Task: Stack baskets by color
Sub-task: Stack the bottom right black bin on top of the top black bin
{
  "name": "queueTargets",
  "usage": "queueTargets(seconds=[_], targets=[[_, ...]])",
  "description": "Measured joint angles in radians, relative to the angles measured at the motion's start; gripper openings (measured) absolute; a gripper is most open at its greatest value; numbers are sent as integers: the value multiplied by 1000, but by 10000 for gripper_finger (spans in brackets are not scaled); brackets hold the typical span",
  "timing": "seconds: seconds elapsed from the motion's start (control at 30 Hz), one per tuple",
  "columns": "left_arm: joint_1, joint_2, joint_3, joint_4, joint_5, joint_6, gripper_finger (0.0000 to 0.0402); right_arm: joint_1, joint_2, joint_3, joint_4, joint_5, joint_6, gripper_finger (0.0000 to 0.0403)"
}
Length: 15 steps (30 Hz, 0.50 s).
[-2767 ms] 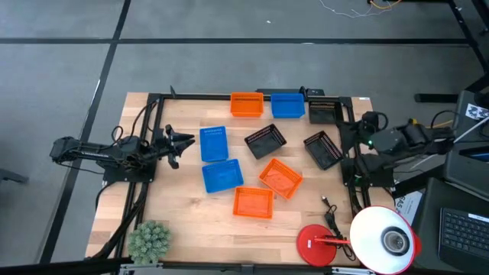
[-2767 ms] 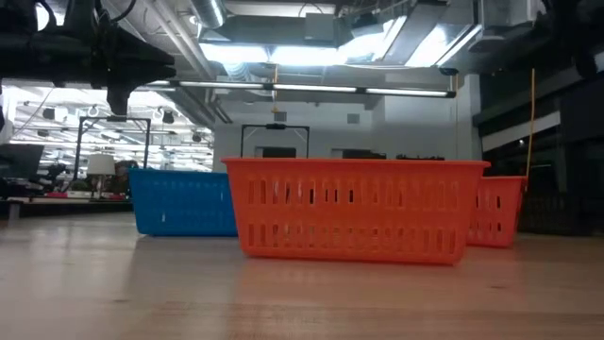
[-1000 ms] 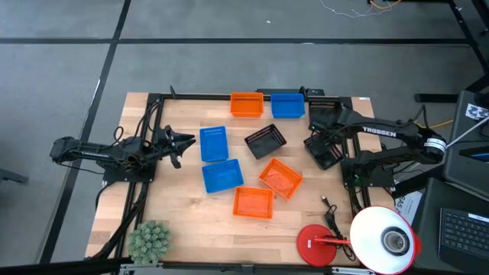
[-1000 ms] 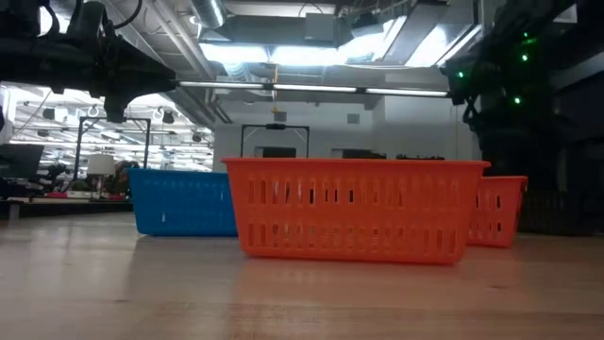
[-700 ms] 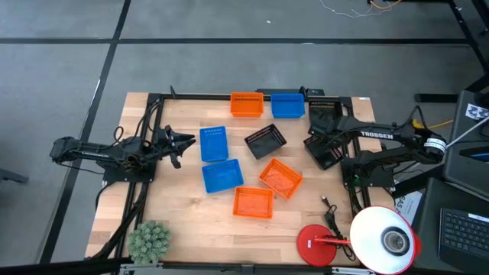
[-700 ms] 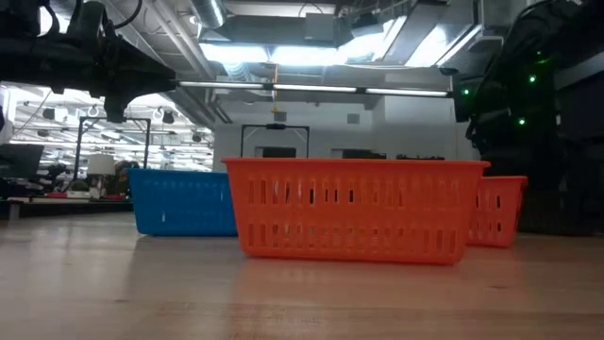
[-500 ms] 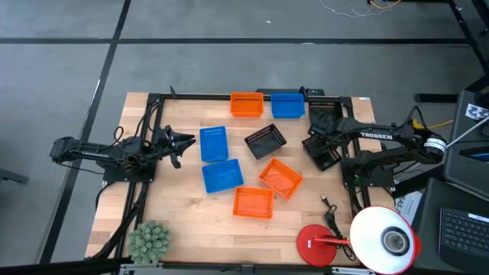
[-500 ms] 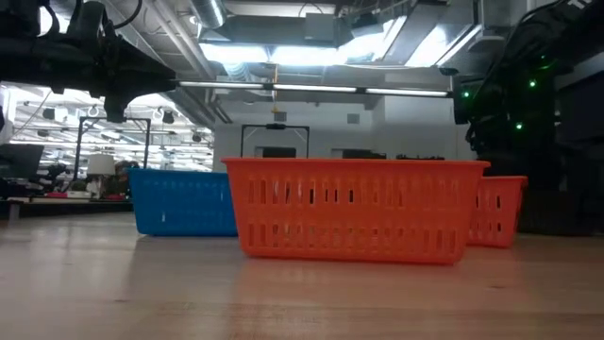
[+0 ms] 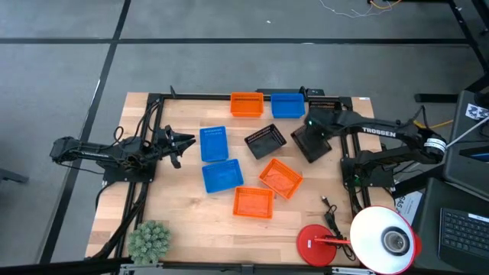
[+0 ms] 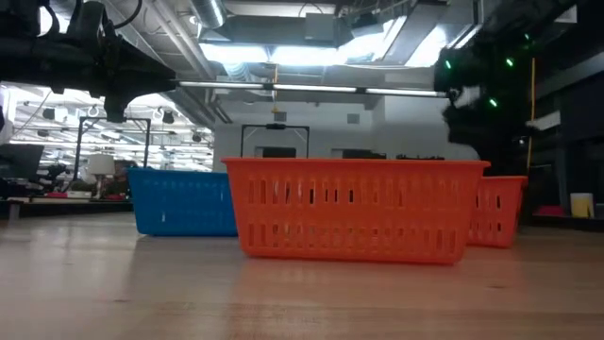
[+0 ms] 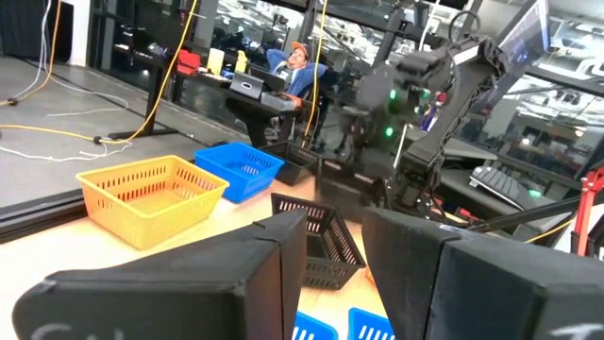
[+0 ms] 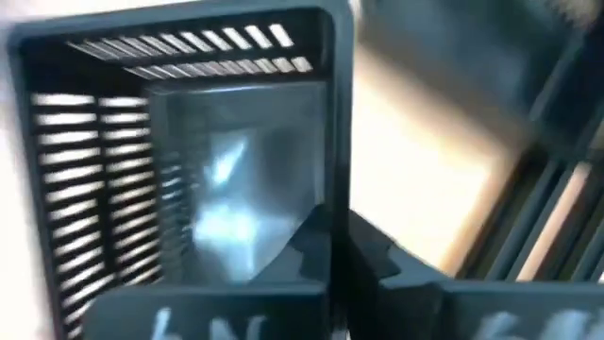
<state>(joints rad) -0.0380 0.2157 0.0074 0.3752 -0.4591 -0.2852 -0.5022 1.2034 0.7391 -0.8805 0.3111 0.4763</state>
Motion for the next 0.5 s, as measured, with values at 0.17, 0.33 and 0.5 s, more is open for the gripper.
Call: queueTargets(seconds=[0.17, 0.33, 0.5], targets=[[0, 0, 0, 0, 0, 8, 98, -14, 0, 164, -8, 125, -102, 2], [0, 0, 0, 0, 0, 8, 98, -80, 1, 289, -27, 228, -154, 2], [0, 0, 0, -1, 0, 8, 98, -162, 1, 305, -44, 276, -250, 2]])
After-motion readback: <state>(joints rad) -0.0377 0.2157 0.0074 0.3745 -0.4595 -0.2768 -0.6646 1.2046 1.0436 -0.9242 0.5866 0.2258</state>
